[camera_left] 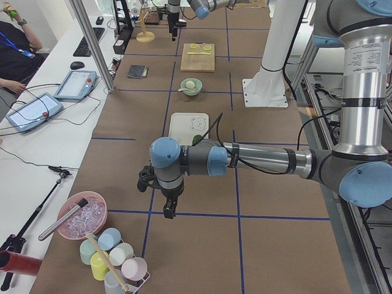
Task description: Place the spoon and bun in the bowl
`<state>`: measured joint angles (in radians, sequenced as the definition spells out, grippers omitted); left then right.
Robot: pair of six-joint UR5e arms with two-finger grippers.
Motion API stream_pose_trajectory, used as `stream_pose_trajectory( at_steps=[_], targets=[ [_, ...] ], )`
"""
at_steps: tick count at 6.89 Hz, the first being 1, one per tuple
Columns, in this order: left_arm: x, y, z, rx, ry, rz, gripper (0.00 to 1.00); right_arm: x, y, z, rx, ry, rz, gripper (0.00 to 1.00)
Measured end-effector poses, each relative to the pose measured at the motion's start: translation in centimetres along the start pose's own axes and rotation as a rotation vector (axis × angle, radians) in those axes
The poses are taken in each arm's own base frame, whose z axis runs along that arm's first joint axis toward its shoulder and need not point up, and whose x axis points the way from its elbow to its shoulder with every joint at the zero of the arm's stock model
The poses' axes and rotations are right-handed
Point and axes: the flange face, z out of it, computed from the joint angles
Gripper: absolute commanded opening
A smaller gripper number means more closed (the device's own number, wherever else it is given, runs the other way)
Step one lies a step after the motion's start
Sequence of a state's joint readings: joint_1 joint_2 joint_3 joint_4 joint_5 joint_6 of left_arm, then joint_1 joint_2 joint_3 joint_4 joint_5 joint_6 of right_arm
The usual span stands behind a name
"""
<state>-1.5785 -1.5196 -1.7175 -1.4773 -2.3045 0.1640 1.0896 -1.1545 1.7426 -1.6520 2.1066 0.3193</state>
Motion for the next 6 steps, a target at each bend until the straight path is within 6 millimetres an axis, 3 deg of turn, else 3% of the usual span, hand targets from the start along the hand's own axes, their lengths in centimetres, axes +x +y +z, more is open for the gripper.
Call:
stream_pose_trajectory(
  at_steps=[1,2,3,4,5,6],
  targets=[
    [0.1,-0.1,-0.2,0.005,-0.002,0.007,1.00,8.5,3.7,0.4,-0.046,-0.002,-0.010,1.00],
    [0.3,-0.2,-0.4,0.010,-0.003,0.012,1.00,15.3,8.6,1.1,-0.082,-0.011,0.018,1.00],
    [0.5,-0.3,-0.6,0.013,-0.003,0.015,1.00,20.7,14.7,2.7,-0.113,-0.009,0.072,1.00],
    [0.5,-0.2,-0.6,0.012,-0.002,0.015,1.00,24.4,19.8,3.8,-0.125,-0.021,0.126,1.00],
    [0.5,-0.2,-0.6,0.012,-0.002,0.016,1.00,26.3,22.9,4.2,-0.122,-0.055,0.169,1.00],
    [0.6,-0.2,-0.6,0.013,-0.001,0.016,1.00,27.1,24.4,4.3,-0.120,-0.083,0.194,1.00]
  ],
)
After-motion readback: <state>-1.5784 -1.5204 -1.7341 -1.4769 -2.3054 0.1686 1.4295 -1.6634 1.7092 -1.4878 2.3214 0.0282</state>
